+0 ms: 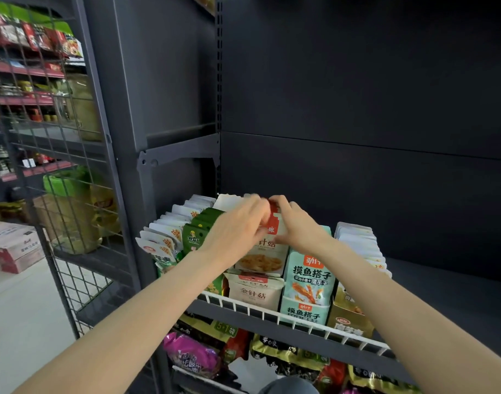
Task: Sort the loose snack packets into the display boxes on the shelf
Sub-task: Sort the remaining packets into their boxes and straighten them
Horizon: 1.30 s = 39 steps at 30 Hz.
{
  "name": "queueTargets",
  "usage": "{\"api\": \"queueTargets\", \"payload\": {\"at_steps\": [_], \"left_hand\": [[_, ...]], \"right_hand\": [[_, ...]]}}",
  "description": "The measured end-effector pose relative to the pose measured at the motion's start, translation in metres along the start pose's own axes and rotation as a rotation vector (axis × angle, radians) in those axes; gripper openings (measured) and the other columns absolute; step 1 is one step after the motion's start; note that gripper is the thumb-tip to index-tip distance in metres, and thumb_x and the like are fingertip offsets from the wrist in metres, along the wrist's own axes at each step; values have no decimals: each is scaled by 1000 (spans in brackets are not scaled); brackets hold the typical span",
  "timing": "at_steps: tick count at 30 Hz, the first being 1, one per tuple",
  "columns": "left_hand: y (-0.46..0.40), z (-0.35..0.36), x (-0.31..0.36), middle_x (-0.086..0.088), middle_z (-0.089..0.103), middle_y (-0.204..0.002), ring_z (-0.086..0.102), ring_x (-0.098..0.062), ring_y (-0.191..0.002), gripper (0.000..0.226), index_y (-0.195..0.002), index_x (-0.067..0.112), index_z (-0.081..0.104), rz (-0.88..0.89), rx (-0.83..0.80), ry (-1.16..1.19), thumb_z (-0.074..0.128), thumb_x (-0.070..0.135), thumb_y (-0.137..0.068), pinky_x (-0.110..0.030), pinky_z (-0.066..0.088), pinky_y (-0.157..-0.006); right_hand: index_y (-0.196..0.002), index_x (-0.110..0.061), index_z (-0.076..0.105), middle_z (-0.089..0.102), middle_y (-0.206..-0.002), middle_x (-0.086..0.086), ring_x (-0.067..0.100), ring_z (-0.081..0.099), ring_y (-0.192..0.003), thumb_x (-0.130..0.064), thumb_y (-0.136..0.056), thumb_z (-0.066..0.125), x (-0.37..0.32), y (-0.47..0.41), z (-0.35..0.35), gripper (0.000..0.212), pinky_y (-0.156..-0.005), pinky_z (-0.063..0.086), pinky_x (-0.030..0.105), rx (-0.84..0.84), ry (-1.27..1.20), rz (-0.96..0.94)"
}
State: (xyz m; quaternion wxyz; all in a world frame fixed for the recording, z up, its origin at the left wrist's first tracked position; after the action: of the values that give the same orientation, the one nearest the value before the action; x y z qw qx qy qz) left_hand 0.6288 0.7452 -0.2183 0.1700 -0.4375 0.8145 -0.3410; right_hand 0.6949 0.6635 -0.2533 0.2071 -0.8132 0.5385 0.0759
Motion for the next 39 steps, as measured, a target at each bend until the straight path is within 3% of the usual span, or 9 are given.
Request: {"api": "queueTargets", "payload": {"at_steps": [4,9,16,23,25,27,30,36,39], "left_hand": [[28,55,1,13,61,-90,57,-3,-82,20,-93,20,65,-72,-578,203,68,35,-82,-20,50,-76],[43,66,-2,8,67,-105,58,-4,-94,28,-105,21,71,-123,-733,251,64,39,-85,-20,46,-85],[47,67,-1,7,70,-102,64,-7,-87,22,-107,21,71,-115,-745,235,57,30,-92,-30,52,-84],[49,80,-1,3,58,-123,55,-15,-107,35,-126,18,58,-66,-927,60,58,24,-92,-25,41,-89],[52,87,-2,2,59,-112,57,-17,-95,31,-123,16,58,-67,-985,35,55,22,-94,-27,43,-80],[53,94,-2,1,56,-87,53,-17,-73,17,-100,9,62,-67,-999,25,51,21,-96,-29,43,-68],[48,91,-1,5,45,-72,42,-10,-62,21,-78,11,50,-67,-947,-11,46,19,-98,-24,35,-58],[28,65,1,4,58,-84,57,-12,-74,13,-95,17,57,-17,-785,-89,44,18,-97,-24,43,-61],[11,45,-8,7,51,-75,49,-8,-62,12,-93,18,55,-46,-686,-93,44,18,-98,-22,38,-52]], "right_hand": [[-139,-28,23,45,-121,8,24,52,-109,-21,-80,72,-4,9,0,78,-89,47,34,-2,-7,-20],[-140,-28,23,43,-127,9,23,50,-115,-12,-79,72,-8,16,4,79,-96,47,41,-23,-6,-24],[-139,-28,24,43,-128,9,22,50,-116,-10,-81,69,-7,18,4,77,-96,48,42,-13,-20,-17],[-138,-31,25,44,-126,7,22,51,-115,-9,-81,69,-6,19,6,76,-95,50,42,-1,-47,-18],[-138,-30,25,44,-127,7,22,51,-115,-9,-81,69,-6,20,6,75,-94,50,41,2,-44,-19],[-138,-30,26,44,-127,7,22,51,-115,-9,-81,69,-6,20,4,75,-94,50,40,5,-48,-21],[-138,-29,27,45,-126,7,21,51,-115,-10,-81,69,-6,20,3,73,-94,49,36,-3,-54,-20],[-134,-26,34,54,-121,4,18,55,-105,-10,-87,63,1,18,0,58,-81,48,28,-78,-141,11],[-135,-24,37,57,-118,3,15,54,-99,-16,-91,58,5,17,5,49,-76,44,26,-142,-143,36]]}}
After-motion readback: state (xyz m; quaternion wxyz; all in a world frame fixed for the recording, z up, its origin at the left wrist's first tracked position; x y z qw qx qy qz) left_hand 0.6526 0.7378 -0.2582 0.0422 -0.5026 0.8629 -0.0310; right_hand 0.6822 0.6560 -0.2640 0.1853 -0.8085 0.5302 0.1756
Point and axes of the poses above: each hand's wrist, its own y-axis away from the middle knuckle, its own z-axis out of the palm, x = y × z, the point moved 10 cm from there along -y, towards the middle knuckle
